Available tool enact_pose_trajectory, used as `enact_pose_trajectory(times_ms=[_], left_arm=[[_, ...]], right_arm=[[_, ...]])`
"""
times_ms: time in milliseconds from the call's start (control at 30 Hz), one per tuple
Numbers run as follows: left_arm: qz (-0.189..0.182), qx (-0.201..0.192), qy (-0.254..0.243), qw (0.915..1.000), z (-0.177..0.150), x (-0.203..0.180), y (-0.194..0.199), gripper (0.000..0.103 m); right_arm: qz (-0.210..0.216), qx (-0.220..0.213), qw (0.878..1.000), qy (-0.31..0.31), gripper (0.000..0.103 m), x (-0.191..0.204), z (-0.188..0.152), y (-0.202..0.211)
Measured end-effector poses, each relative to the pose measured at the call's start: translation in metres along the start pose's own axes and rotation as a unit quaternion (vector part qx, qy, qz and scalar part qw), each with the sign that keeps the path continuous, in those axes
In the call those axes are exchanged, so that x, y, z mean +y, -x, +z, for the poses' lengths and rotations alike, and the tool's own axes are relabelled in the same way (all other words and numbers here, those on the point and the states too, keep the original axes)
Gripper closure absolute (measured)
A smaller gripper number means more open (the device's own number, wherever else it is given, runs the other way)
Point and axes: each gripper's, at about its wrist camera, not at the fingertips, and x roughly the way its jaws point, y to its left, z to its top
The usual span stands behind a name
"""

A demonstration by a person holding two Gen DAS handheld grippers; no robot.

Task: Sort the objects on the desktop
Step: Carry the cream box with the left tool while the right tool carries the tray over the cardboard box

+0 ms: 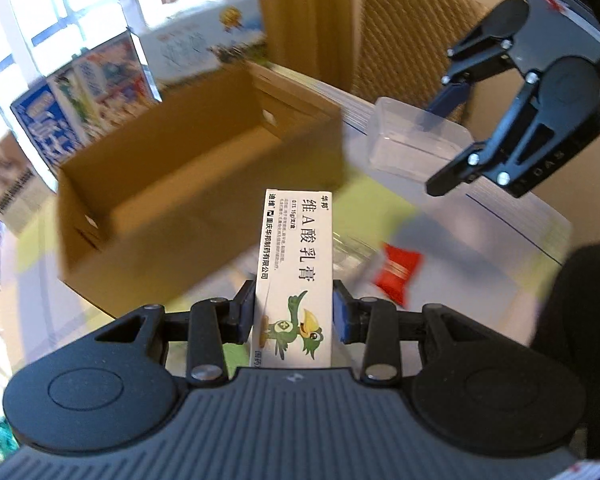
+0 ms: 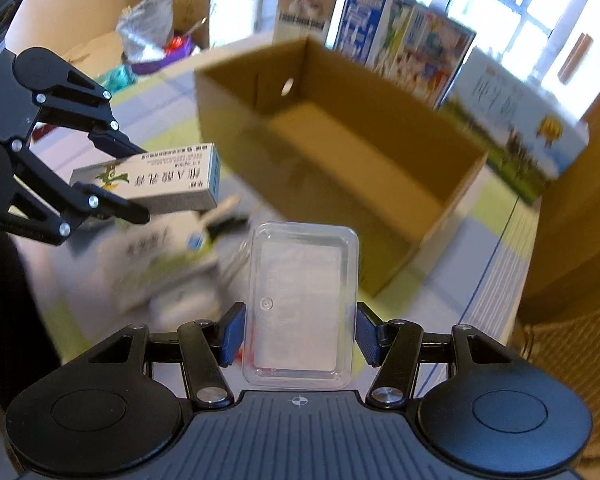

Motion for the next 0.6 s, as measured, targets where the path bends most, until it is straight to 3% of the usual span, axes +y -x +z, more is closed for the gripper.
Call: enact_pose_trajectory(times_ms=[267,433,600], left_arm=[[0.059,-0.014,0.060,0.9964,0.056,0.076,-0.014,0.070],[0.067,-0.017,0.117,0.9907,0.081,0.115,-0.044,0.070],[0.070,-0.016,0.168,0.9831,0.088,0.140,-0.081,0.070]], right_arm=[[-0.028,-0.036,0.998,-0.049,0.049,-0.034,0.069,-0.022],[-0.038,-0.044,0.993,-0.101,0.049,-0.066,0.107,-0.047],[-0.033,-0.037,0.987,-0.155,0.049,-0.092,0.121,-0.077]])
